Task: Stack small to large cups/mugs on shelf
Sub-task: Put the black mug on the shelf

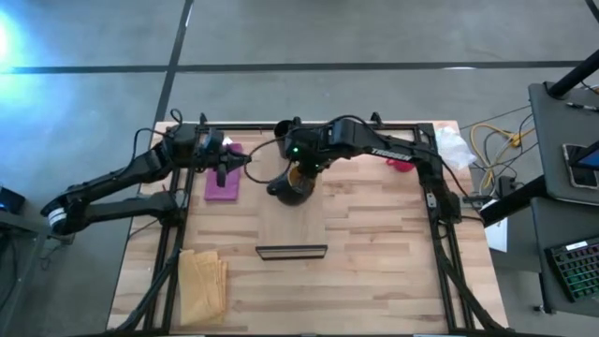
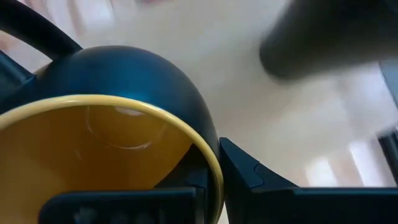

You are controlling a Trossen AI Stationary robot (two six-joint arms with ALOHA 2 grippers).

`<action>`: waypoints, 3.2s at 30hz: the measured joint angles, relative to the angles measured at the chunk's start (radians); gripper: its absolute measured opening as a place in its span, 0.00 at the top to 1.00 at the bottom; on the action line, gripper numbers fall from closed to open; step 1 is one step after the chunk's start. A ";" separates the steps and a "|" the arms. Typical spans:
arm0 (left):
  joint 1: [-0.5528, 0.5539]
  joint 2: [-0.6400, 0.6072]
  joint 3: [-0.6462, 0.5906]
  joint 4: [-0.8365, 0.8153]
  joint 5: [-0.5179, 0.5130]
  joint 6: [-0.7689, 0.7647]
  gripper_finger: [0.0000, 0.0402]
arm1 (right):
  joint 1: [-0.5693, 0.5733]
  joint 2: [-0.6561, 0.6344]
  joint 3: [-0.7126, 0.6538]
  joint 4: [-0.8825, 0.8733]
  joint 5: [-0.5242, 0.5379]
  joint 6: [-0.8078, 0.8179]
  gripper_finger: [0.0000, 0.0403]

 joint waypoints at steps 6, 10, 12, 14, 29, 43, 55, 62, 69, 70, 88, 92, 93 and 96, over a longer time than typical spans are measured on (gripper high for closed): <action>-0.015 0.045 0.001 0.002 0.053 -0.001 0.97 | -0.006 0.023 0.008 0.017 -0.004 0.015 0.97; -0.031 0.070 0.003 0.034 0.057 -0.001 0.97 | -0.007 0.042 0.008 0.026 -0.002 0.016 0.97; -0.035 0.080 0.005 0.051 0.057 -0.001 0.98 | -0.008 0.050 0.008 0.036 0.004 0.017 0.97; -0.039 0.087 0.006 0.053 0.058 -0.001 0.97 | -0.008 0.055 0.009 0.050 0.020 0.017 0.97; -0.064 0.094 0.006 0.061 0.097 -0.027 0.98 | -0.033 0.032 0.008 0.014 0.038 0.044 0.97; -0.136 0.179 0.011 0.104 0.126 -0.052 0.98 | -0.037 0.029 0.010 0.062 0.024 0.056 0.86; -0.138 0.208 0.011 0.116 0.121 -0.023 0.98 | -0.037 0.018 0.011 0.076 0.021 0.076 0.86; -0.137 0.224 0.007 0.114 0.114 -0.017 0.98 | -0.036 0.003 0.010 0.076 0.020 0.091 0.85; -0.137 0.244 -0.002 0.114 0.114 -0.016 0.98 | -0.036 -0.033 0.010 0.081 0.023 0.104 0.85; -0.137 0.248 -0.003 0.114 0.113 -0.015 0.98 | -0.036 -0.039 0.010 0.083 0.024 0.111 0.85; -0.137 0.317 0.001 0.189 0.067 0.037 0.98 | -0.036 -0.071 0.008 -0.016 0.025 0.195 0.85; -0.137 0.306 0.001 0.182 0.067 0.037 0.98 | -0.036 -0.070 0.008 -0.029 0.025 0.195 0.85; -0.137 0.298 0.000 0.168 0.067 0.037 0.98 | -0.036 -0.070 0.008 -0.039 0.025 0.195 0.85; -0.135 0.263 0.001 0.113 0.037 0.059 0.98 | -0.036 -0.070 0.008 -0.072 0.043 0.190 0.85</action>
